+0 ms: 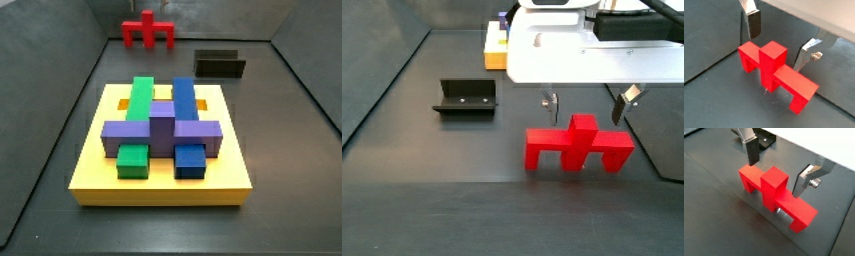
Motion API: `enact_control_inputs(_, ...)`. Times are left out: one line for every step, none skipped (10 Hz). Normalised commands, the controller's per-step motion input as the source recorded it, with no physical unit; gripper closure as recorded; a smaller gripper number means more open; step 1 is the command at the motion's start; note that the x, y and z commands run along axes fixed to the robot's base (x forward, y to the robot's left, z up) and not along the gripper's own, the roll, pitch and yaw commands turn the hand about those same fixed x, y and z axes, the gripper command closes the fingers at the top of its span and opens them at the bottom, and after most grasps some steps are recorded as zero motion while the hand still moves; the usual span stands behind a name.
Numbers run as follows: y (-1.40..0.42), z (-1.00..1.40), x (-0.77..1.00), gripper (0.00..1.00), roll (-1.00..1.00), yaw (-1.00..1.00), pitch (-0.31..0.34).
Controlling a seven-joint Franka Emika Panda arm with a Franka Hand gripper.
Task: Pick up the red object. Move up. Move to above the board. Insert the red object.
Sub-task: Pick up the red object.
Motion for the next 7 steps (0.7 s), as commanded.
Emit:
enact_control_inputs(0.00, -0.23, 0.00, 0.00, -0.06, 0.18, -0.010)
enact_control_inputs(0.00, -0.24, 0.00, 0.00, -0.05, 0.16, -0.016)
enact_control_inputs(0.00, -0.25, 0.00, 0.00, -0.03, 0.16, -0.030)
enact_control_inputs(0.00, -0.28, 0.00, 0.00, 0.00, 0.11, -0.034)
enact_control_inputs(0.00, -0.03, 0.00, 0.00, 0.00, 0.00, 0.000)
enact_control_inputs(0.04, -0.06, -0.02, 0.00, 0.00, 0.00, 0.000)
enact_control_inputs(0.10, -0.01, 0.00, 0.00, 0.00, 0.00, 0.000)
